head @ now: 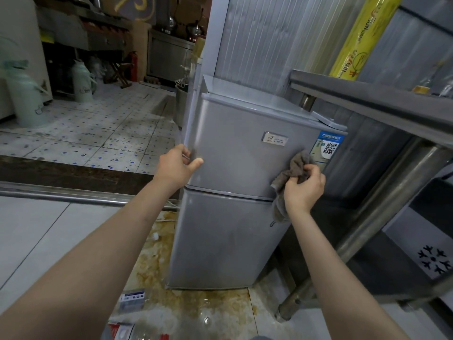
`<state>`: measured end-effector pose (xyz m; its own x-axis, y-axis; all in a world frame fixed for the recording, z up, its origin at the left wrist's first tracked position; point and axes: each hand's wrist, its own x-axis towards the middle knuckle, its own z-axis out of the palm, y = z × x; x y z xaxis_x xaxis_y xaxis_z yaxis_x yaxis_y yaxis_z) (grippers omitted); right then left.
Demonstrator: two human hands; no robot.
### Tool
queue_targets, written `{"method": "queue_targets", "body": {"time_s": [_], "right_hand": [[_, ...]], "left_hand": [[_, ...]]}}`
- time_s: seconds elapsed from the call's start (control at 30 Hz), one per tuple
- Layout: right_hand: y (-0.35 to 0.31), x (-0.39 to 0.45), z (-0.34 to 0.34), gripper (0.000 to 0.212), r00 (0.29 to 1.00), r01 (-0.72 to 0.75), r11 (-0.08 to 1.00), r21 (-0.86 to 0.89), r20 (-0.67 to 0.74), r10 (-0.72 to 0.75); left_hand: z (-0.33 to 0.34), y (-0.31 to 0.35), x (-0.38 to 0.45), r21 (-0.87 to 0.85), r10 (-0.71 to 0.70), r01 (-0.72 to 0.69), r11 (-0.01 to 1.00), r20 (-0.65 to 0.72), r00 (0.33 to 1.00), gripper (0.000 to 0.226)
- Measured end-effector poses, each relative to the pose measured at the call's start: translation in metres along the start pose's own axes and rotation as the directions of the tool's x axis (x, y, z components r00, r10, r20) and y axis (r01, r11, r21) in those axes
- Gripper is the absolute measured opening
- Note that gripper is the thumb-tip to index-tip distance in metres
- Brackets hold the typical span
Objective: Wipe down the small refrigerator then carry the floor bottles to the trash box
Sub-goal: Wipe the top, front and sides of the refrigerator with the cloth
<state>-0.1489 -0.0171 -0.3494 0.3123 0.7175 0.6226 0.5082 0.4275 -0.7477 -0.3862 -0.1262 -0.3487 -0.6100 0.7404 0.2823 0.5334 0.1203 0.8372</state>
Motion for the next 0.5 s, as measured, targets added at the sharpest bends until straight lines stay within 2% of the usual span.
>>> {"method": "queue_targets", "body": {"time_s": [0.07,0.13,0.2,0.33,0.4,0.5], "right_hand": [[0.002,-0.003,0.001,0.022,0.999,-0.038,0.999,0.008,-0.036,0.038],[0.006,-0.009,0.002,0.023,0.986,-0.152,0.988,0.03,-0.06,0.153],[0.011,-0.016,0.005,0.025,0.971,-0.239,0.971,0.014,-0.003,0.239],[0.014,-0.022,0.004,0.025,0.983,-0.149,0.988,-0.049,0.105,0.153],[0.017,-0.017,0.002,0.026,0.983,-0.16,0.986,-0.052,0.088,0.164],[0.016,-0.007,0.002,0.029,0.965,-0.263,0.965,0.007,0.012,0.263]], "left_hand": [[0.0,0.001,-0.001,-0.007,0.0,0.0,1.0,0.0,1.0,0.025],[0.0,0.002,-0.002,-0.009,0.001,-0.001,1.0,-0.005,1.0,0.024],[-0.001,0.002,-0.002,0.0,0.002,-0.002,1.0,-0.003,1.0,0.023],[-0.003,0.003,-0.003,0.015,0.014,-0.014,1.0,0.008,1.0,0.023],[-0.003,0.003,-0.002,0.031,0.025,-0.025,0.999,0.019,1.0,0.023],[-0.002,0.002,-0.001,0.046,0.03,-0.031,0.998,0.013,0.999,0.023]]}}
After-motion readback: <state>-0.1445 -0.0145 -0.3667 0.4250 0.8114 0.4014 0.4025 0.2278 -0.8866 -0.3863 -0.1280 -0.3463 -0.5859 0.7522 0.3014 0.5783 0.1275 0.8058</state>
